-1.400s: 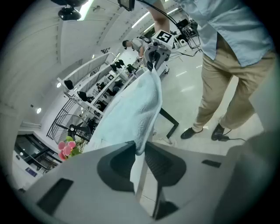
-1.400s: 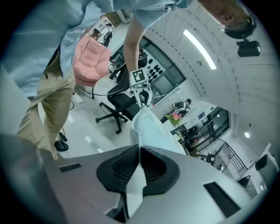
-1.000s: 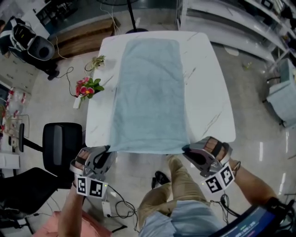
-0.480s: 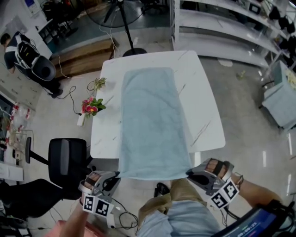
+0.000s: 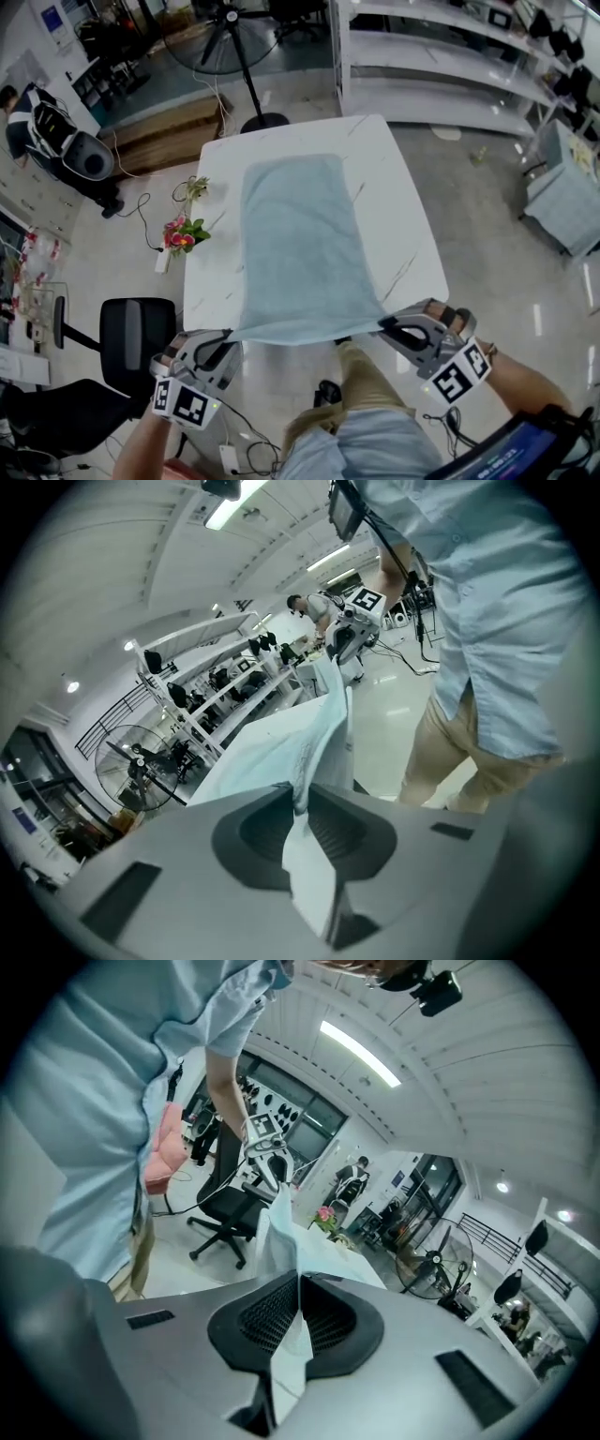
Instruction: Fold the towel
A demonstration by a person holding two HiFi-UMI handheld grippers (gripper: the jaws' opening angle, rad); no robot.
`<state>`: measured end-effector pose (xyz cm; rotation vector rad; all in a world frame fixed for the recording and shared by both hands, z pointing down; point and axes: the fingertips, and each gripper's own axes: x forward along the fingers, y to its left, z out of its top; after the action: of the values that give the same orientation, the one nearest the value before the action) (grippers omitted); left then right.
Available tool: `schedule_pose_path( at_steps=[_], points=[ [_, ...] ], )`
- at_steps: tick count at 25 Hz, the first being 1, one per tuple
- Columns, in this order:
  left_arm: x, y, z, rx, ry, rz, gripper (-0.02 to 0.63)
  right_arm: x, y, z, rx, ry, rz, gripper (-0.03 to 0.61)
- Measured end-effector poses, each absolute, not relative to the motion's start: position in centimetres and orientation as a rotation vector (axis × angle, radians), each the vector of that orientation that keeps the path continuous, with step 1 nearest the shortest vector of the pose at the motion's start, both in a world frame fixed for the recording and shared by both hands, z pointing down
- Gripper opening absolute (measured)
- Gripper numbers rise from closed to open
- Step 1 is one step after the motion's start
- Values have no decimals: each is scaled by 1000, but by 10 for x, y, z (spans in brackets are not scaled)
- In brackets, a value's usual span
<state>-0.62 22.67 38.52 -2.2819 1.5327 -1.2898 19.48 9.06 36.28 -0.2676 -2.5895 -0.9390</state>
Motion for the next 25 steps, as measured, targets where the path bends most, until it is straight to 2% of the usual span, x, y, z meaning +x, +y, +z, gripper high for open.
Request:
schedule_pose_path(
  at_steps=[11,25],
  points=[
    [-77,116,326,-2143,1696,-1247,52,139,-26,319,-70,-2679,-778,26],
    [-160,-11,337,-2166,1821,-1249,52,50,-162,318,8,-2667,-681,25]
  ],
)
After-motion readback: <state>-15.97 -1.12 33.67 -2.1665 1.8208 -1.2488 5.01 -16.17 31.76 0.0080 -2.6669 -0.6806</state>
